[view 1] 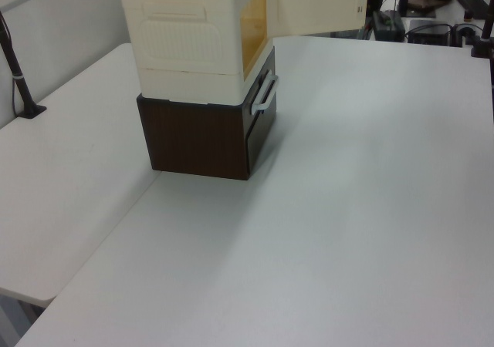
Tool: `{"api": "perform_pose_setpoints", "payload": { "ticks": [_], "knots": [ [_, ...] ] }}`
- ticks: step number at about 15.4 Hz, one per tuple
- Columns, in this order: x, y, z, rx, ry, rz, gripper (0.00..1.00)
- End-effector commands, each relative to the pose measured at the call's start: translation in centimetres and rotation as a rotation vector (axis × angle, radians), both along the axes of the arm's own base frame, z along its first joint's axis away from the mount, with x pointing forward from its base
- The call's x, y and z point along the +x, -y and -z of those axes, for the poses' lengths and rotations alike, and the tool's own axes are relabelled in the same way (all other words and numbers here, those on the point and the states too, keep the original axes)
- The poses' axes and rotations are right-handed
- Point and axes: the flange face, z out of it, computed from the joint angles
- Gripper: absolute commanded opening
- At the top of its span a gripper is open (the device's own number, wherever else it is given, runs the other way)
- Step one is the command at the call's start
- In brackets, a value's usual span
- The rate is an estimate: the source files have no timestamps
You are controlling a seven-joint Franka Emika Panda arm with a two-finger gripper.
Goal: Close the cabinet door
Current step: 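Push the cream door with the gripper, swinging it toward the cabinet front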
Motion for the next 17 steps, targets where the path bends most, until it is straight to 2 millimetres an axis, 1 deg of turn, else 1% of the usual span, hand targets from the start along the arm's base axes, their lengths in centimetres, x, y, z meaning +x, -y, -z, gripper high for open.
{"api": "perform_pose_setpoints", "payload": {
  "ticks": [1,5,7,9,11,12,13,14,16,17],
  "knots": [
    [0.3,0.9,2.7,-0.004,-0.045,-0.033,0.00],
    [0.1,0.6,4.7,0.015,-0.163,-0.079,0.00],
    [0.3,-0.4,5.4,0.067,-0.185,-0.102,0.00],
    [0.6,-2.4,5.1,0.165,-0.159,-0.138,0.00],
    [0.9,-4.9,4.6,0.250,-0.146,-0.178,0.00],
    [1.1,-6.2,4.4,0.277,-0.138,-0.191,0.00],
    [1.3,-7.1,4.4,0.291,-0.131,-0.193,0.00],
    [1.7,-8.1,4.6,0.296,-0.132,-0.204,0.00],
    [3.0,-9.7,6.1,0.300,-0.143,-0.228,0.00],
    [3.7,-11.0,6.3,0.296,-0.121,-0.246,0.01]
  ]
}}
